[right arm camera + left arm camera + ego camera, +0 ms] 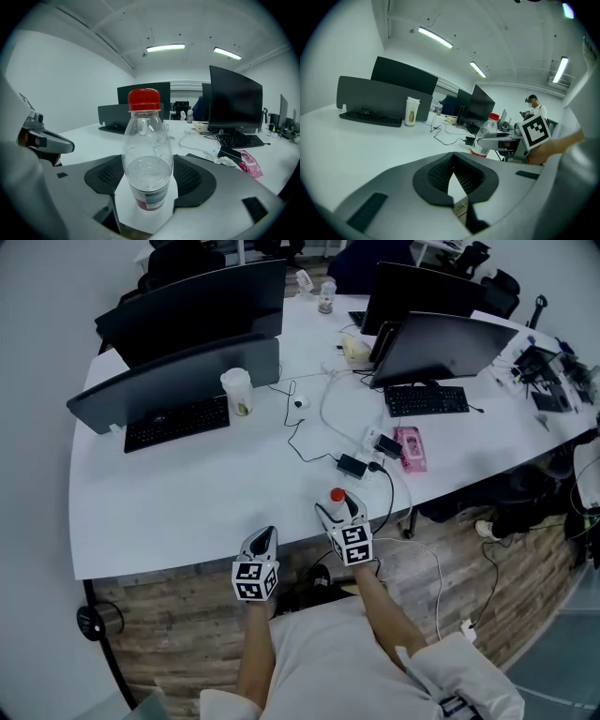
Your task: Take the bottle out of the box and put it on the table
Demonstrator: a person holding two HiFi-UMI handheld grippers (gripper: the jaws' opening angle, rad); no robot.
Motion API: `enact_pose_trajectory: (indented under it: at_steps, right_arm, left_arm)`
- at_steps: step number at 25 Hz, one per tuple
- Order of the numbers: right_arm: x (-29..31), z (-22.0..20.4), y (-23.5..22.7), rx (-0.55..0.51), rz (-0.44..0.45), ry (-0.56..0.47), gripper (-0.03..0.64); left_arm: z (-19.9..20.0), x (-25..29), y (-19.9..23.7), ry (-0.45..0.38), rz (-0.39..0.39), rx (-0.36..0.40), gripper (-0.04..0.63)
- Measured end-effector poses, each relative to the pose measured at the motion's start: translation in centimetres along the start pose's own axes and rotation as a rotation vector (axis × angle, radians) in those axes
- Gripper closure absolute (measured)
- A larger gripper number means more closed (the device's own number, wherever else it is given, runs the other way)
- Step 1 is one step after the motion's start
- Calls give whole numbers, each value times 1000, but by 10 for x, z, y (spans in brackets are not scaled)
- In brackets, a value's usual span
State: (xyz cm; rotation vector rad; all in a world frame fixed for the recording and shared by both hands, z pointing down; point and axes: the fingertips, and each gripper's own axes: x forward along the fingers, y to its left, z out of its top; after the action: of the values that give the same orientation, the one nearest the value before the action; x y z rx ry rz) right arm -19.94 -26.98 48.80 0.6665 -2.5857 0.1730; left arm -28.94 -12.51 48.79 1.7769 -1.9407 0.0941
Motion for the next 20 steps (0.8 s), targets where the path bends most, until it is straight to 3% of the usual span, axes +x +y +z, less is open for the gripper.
enact_pose_trajectory:
  at_steps: [20]
  right_arm:
    - [-96, -9, 5, 263, -170, -60, 301]
  left_arm:
    - [13, -24, -40, 4, -167, 106, 580]
